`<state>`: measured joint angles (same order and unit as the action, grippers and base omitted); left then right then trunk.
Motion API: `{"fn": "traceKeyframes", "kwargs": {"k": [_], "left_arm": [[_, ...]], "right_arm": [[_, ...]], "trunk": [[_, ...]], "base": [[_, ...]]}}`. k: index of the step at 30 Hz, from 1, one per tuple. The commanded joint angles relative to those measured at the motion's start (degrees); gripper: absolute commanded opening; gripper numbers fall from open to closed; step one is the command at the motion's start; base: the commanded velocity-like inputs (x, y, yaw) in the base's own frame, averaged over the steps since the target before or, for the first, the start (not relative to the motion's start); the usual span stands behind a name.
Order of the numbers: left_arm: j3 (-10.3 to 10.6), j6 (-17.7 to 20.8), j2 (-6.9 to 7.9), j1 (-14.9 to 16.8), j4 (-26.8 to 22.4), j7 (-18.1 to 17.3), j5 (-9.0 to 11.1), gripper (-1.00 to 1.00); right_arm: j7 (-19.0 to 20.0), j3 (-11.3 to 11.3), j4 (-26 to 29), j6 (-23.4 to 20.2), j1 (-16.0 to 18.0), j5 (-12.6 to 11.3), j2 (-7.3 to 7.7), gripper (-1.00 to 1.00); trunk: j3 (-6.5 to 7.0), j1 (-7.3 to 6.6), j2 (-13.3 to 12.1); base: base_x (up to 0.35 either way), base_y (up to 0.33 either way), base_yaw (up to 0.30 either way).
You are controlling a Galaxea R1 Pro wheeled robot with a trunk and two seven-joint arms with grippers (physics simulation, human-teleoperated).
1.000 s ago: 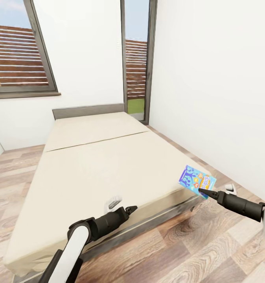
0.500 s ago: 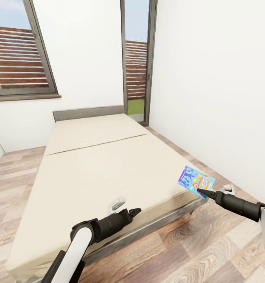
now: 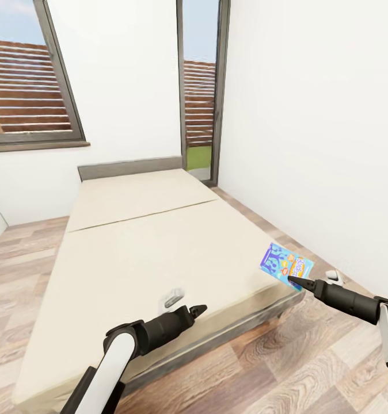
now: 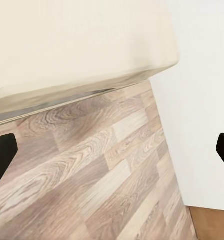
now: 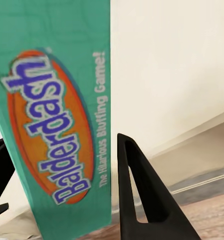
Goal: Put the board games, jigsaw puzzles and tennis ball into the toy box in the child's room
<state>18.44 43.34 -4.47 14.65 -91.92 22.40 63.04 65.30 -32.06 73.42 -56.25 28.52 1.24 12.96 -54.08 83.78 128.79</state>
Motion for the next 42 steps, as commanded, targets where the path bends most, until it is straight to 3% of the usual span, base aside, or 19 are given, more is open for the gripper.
{"fn": "traceKeyframes", "kwargs": {"k": [1, 20, 24, 27, 42], "left_arm": [[0.0, 0.1, -0.01, 0.03, -0.06, 0.57, 0.59, 1.0], [-0.11, 0.08, 0.0, 0.02, 0.11, 0.55, 0.55, 1.0], [-0.22, 0.08, 0.0, 0.02, 0.28, 0.55, 0.5, 1.0], [-0.4, 0.08, 0.0, 0.02, 0.29, 0.55, 0.53, 1.0], [-0.45, 0.08, 0.0, 0.02, 0.3, 0.54, 0.58, 1.0]], "right_arm": [[0.28, -0.07, 0.01, -0.39, 0.05, 0.2, 0.0, -1.0], [0.29, 0.12, -0.44, -0.33, 0.08, 0.22, 0.19, -1.0], [2.24, 0.09, -0.28, -0.63, 0.04, -0.08, 0.44, -1.0], [6.67, 0.14, -0.23, -0.81, 0.0, 0.17, 0.6, -1.0], [8.17, 0.13, -0.31, -0.71, 0.08, 0.66, 0.48, -1.0]], "trunk": [[0.13, -0.24, -0.39], [3.54, -4.41, -8.01], [4.26, -5.29, -9.62], [4.8, -5.95, -10.82], [7.49, -9.24, -16.84]], "base": [[0.0, 0.0, 0.0], [0.0, 0.0, 0.0], [0.0, 0.0, 0.0], [0.0, 0.0, 0.047], [0.0, 0.0, 0.228]]}}
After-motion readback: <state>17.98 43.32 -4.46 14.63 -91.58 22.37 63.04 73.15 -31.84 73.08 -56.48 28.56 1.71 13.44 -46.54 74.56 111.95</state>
